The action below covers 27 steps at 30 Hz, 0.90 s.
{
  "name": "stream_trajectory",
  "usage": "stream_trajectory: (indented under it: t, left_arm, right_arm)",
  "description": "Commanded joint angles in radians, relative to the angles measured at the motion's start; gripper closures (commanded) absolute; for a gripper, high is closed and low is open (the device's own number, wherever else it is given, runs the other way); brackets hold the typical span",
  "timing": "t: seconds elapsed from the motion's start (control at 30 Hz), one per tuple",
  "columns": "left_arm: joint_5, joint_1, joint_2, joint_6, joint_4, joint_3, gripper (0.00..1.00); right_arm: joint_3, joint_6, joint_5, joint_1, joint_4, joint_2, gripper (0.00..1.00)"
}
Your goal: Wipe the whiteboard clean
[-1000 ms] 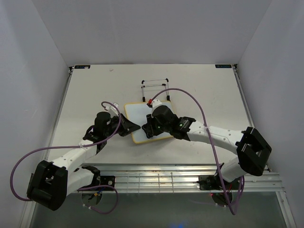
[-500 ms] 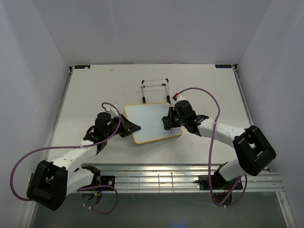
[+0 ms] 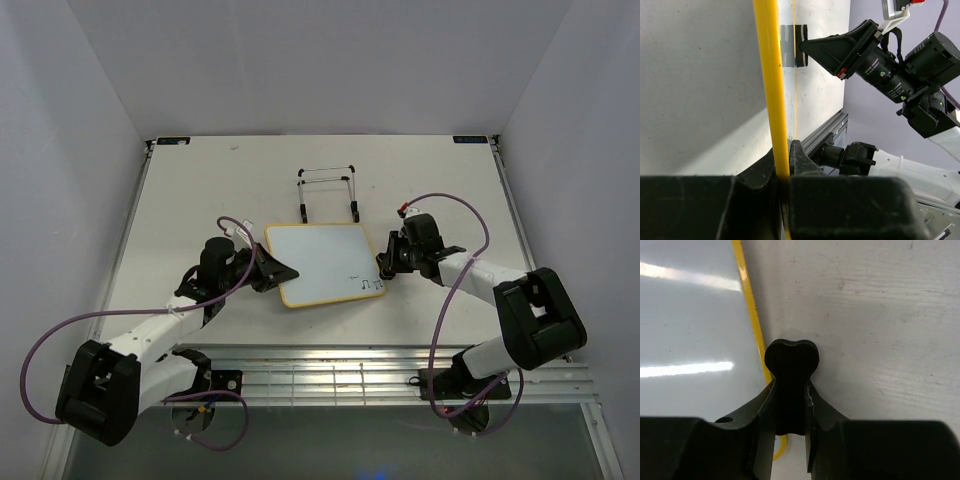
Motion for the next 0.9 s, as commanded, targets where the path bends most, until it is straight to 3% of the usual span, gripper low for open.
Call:
stream_trajectory:
  t: [0.0,0.23,0.63,0.87]
  left_arm:
    - [0.076,-0.019,-0.018,0.065,0.007,-0.007,1.0]
    - [0.066,-0.019,-0.007,0.047,0.021,-0.004,1.0]
    - [0.069,-0.019,-0.008,0.016,0.039,-0.004,1.0]
    - [0.068,-0.019,-0.011,0.012,0.048,-0.01,1.0]
  right_arm:
    - [-0.045,-0.061,-0.119,0.035,-0.105,-0.06,0.92]
    - [-0.035,-0.003,-0.11,0.289,0.012,-0.176,0.92]
    - [0.129,0.141,-0.13,0.637,0.187,-0.042,0.92]
    - [0.237,0.22,-0.039,0.73,0.143,-0.024,0.92]
